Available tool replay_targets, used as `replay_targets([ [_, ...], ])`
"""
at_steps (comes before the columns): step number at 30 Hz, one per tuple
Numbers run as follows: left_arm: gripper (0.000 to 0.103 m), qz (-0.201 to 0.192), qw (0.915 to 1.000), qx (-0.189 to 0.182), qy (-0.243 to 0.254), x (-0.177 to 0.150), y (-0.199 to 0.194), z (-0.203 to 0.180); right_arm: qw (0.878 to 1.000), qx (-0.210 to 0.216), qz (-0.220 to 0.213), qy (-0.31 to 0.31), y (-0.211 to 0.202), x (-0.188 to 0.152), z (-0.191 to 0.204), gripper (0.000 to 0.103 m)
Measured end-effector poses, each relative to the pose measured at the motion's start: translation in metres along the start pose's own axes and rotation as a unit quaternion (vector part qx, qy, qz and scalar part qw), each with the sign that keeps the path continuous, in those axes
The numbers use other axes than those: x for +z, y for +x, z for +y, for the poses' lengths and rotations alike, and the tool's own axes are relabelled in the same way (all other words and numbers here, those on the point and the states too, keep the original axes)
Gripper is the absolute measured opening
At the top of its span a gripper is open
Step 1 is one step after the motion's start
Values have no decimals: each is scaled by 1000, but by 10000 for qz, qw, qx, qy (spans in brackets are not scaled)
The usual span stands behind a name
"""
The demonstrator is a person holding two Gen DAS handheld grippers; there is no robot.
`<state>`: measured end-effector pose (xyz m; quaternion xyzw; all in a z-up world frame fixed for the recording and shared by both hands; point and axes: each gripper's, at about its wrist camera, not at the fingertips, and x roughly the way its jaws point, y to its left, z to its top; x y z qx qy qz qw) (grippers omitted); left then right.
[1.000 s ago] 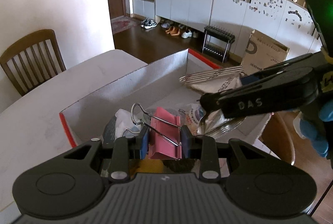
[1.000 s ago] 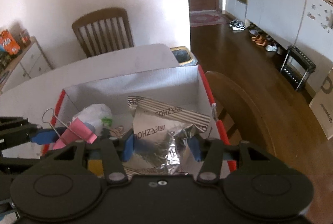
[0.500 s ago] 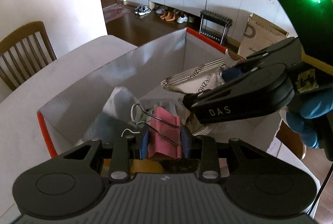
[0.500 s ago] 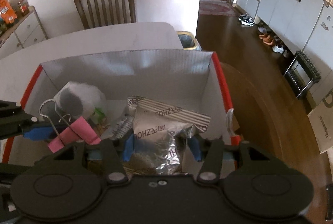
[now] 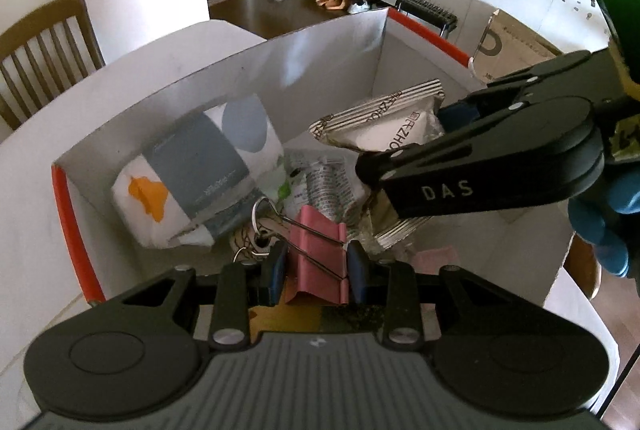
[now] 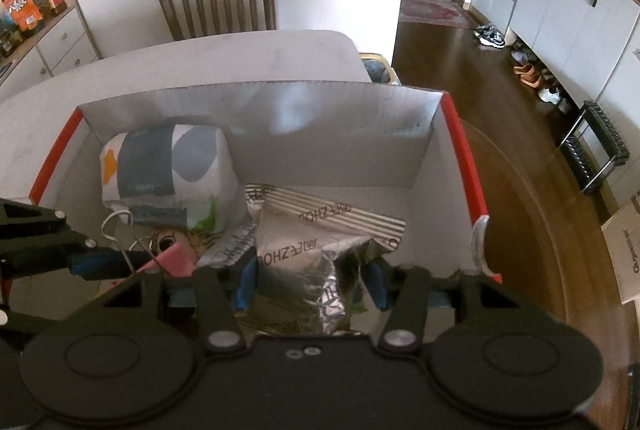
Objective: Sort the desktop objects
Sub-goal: 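Lower the binder clip and foil bag into the red box and open both grippers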
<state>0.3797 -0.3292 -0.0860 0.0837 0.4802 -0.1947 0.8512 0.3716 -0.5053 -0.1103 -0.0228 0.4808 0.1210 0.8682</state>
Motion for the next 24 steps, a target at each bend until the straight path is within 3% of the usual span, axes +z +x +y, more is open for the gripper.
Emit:
replay_targets([
  [4,31,31,10000,-48,-11,1,-1,1,10000,-7,1,6,1,0,0,56],
  [10,33,9,10000,-26,-49,2,-2,-1,9999,-1,-105,15,-6,0,-2,68],
  [14,67,-147,9999,32,-58,1,-9,-4,9998,19,-168,85,-14,-1,-4,69],
  [17,67,-222,9997,42,-78,0,-16,-6,9996,30,-249,103,-24,-3,-7,75],
  [24,67,-456,9986,245,-95,-6,-39,-7,9988,184,-443,101,-55,-10,-4,76],
])
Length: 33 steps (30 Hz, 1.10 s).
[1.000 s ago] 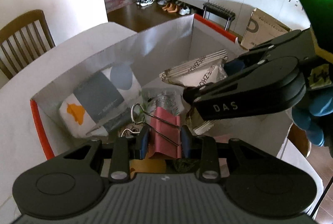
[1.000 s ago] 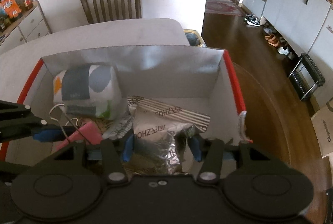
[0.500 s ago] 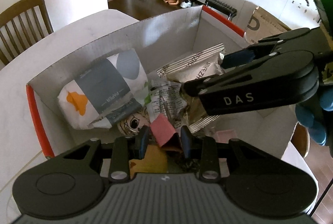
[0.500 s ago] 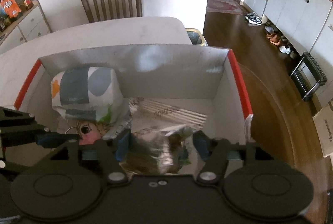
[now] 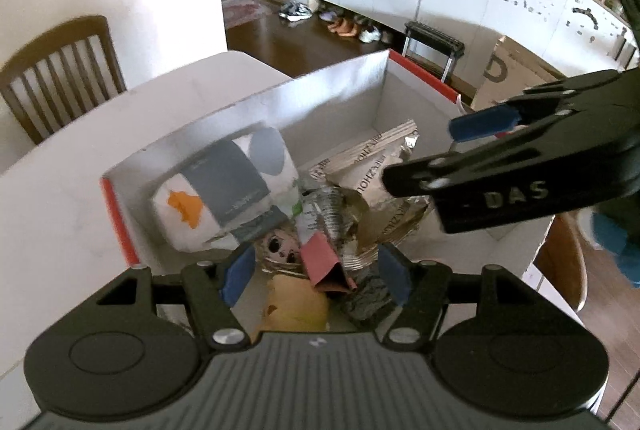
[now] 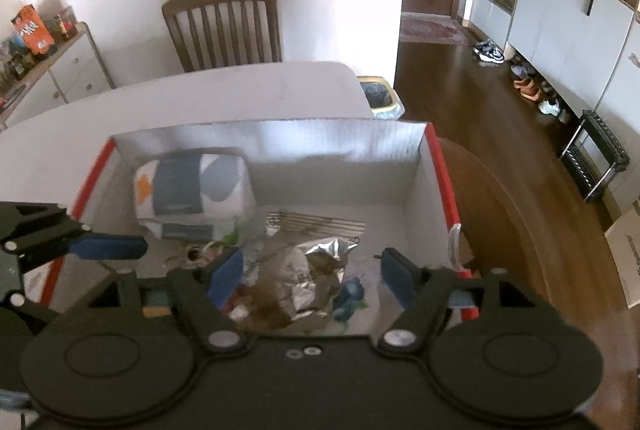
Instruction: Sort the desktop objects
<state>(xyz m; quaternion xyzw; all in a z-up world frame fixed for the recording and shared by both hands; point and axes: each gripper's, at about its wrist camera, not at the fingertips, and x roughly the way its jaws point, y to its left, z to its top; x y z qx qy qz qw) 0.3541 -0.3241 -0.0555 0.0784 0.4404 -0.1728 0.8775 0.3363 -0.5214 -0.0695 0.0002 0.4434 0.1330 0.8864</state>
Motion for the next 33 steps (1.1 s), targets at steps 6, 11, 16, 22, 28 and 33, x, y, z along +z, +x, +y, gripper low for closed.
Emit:
replay_targets([
  [6,67,-189,9997,118,-101,-8,-23,3,9997,185,-173,-2,-29,-4,6,76],
  [11,67,-421,9986,243,-205,-15,-47,3,9989,358,-295,1,-53,-11,12,76],
  [16,67,-640,9972,283,-282,-24,-71,4,9976,524,-454,54,-76,-21,21,77],
  [22,67,-896,9948,365,-331,-35,-97,4,9957,624,-688,14,-100,-34,32,79],
  [28,79,-1080,9927,430,-311,-48,-120,3,9930,647,-989,-51,-118,-48,43,85],
  [33,85,-1081,9925,430,-366,-57,-129,3,9918,643,-1103,-33,-126,-57,48,91],
])
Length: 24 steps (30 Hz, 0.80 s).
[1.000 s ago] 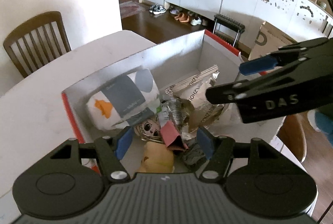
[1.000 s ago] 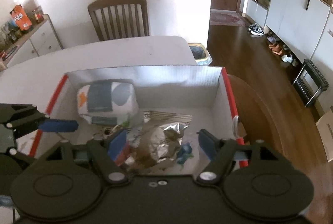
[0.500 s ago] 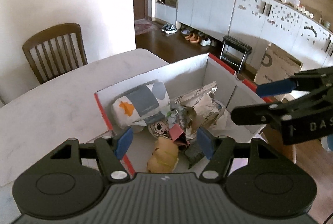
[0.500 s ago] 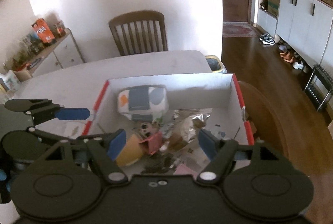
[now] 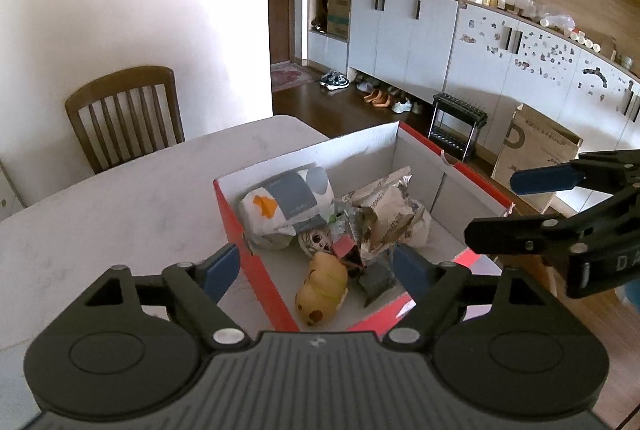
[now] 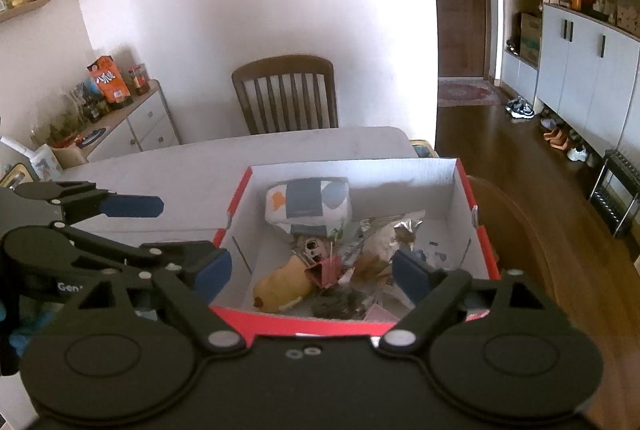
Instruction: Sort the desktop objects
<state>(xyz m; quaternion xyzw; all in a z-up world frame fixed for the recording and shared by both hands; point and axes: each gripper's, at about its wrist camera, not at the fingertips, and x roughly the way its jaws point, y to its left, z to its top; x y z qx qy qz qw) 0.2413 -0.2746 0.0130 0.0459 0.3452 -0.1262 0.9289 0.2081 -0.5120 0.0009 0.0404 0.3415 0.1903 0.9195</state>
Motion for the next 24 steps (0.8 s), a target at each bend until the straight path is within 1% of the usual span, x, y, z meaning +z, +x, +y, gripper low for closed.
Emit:
replay_targets([
  [3,91,26,10000,18,-60,-5,-4,1,10000,-6,-82,-15,-6,-6,4,94],
  [7,102,67,9999,4,-128,-13,-9,3,9996,-85,-209,-148,-14,-11,14,100],
  [14,103,80,9998,30,-173,-27,-22,5,9988,-184,-401,-213,-25,-24,26,103],
  [24,103,114,9997,103,-195,-40,-38,-1,9992,-191,-349,-83,-35,-38,34,103],
])
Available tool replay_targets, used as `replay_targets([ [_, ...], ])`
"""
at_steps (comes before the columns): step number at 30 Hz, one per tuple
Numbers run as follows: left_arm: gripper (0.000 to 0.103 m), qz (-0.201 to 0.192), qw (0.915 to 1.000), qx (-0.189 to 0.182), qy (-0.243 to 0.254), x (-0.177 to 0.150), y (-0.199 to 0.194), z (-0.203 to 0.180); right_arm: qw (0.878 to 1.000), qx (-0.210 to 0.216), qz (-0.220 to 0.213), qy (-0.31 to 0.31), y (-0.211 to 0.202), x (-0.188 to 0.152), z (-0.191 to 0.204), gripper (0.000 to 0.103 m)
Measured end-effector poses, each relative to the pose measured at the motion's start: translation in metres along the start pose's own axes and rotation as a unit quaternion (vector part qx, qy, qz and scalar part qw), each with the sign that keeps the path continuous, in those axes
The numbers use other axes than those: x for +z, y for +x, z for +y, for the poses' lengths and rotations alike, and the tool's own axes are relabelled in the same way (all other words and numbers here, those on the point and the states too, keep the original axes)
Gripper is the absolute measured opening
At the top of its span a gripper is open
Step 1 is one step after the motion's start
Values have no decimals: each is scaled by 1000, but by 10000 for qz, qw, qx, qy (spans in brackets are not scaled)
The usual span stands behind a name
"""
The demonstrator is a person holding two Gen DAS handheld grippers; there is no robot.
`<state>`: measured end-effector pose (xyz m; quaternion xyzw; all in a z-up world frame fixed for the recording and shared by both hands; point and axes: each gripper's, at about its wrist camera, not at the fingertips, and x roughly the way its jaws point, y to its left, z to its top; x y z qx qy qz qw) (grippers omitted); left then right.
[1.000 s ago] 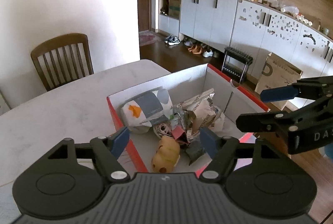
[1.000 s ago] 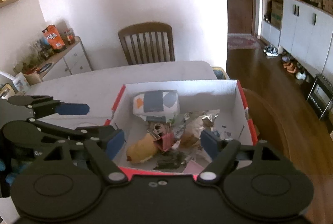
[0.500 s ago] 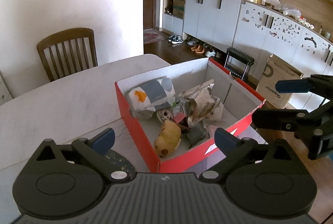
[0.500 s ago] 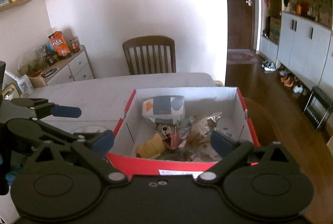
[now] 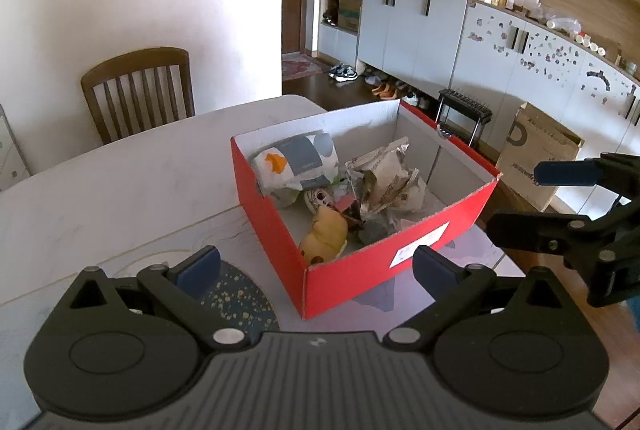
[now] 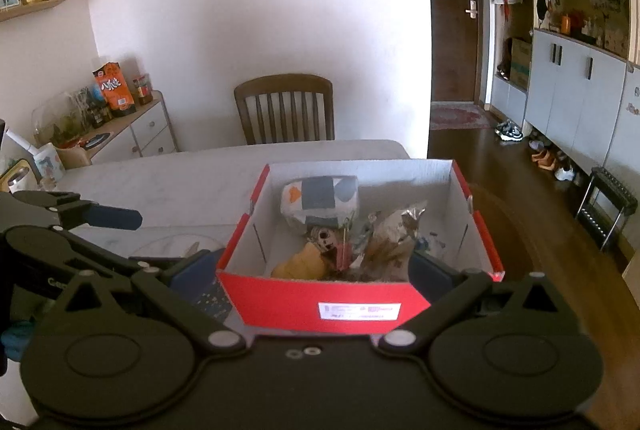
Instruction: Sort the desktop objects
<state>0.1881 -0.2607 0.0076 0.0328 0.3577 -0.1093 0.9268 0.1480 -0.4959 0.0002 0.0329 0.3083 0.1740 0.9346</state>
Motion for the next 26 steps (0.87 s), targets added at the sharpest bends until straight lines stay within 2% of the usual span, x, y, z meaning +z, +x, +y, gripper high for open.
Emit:
replay_targets([
  [17,103,5,9999,145,80,-11,-10,-7,9997,-39,129,218,-12,-20,4,103],
  [26,103,30,10000,53,-1,-17,-15,-1,9994,-92,140,292,-13,-23,10,103],
])
